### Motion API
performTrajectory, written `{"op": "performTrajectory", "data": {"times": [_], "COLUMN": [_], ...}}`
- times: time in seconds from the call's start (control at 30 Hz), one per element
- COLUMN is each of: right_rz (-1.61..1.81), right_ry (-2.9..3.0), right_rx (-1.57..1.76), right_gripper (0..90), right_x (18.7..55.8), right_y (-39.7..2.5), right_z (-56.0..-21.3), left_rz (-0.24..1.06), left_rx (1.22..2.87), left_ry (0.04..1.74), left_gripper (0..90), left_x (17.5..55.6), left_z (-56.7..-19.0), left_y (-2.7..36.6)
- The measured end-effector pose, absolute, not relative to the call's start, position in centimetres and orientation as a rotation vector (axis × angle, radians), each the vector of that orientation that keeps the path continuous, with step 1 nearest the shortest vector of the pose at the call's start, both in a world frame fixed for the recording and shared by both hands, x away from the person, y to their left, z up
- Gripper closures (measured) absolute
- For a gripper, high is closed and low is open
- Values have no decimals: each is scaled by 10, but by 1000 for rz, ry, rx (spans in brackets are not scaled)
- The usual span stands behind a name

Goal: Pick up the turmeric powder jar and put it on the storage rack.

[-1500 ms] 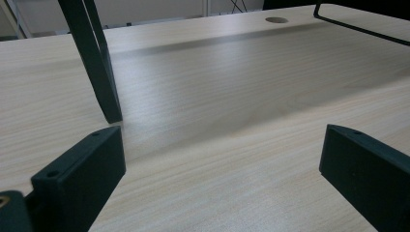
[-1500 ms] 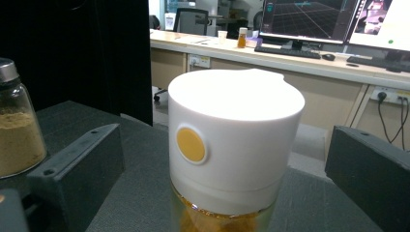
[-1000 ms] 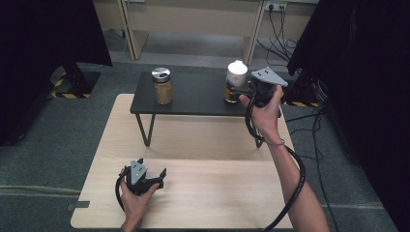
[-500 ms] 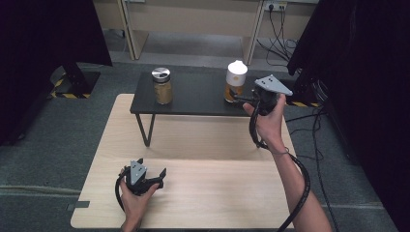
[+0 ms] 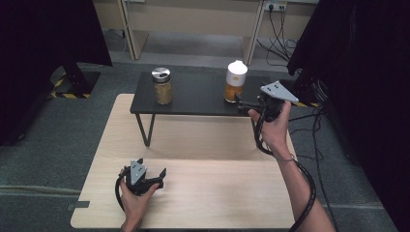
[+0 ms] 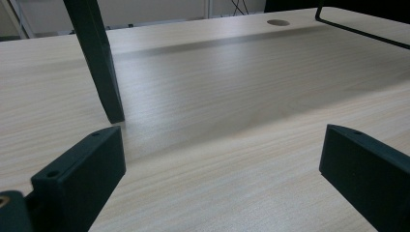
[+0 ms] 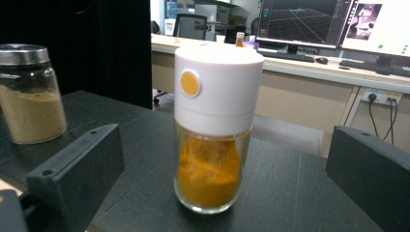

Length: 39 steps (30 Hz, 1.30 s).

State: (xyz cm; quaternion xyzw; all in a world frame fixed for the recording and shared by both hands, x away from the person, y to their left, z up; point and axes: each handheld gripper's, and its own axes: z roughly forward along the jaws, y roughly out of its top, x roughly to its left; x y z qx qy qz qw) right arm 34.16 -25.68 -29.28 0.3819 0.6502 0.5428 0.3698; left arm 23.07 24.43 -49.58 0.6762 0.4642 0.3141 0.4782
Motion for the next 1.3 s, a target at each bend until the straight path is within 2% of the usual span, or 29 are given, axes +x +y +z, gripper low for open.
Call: {"op": "performTrajectory", "data": {"times": [0.87, 1.3], "right_rz": [1344, 1344], "right_ry": [1709, 1699], "right_rx": [954, 949], "right_gripper": [3, 3], "right_x": [311, 295], "right_y": [-259, -267], "right_z": [-331, -366], "left_rz": [755, 762], "left_rx": [1642, 1645], "left_ry": [1147, 1141], "left_gripper": [18, 18], "left_x": [231, 231], "left_z": [-495, -496], "left_y": [246, 245]}}
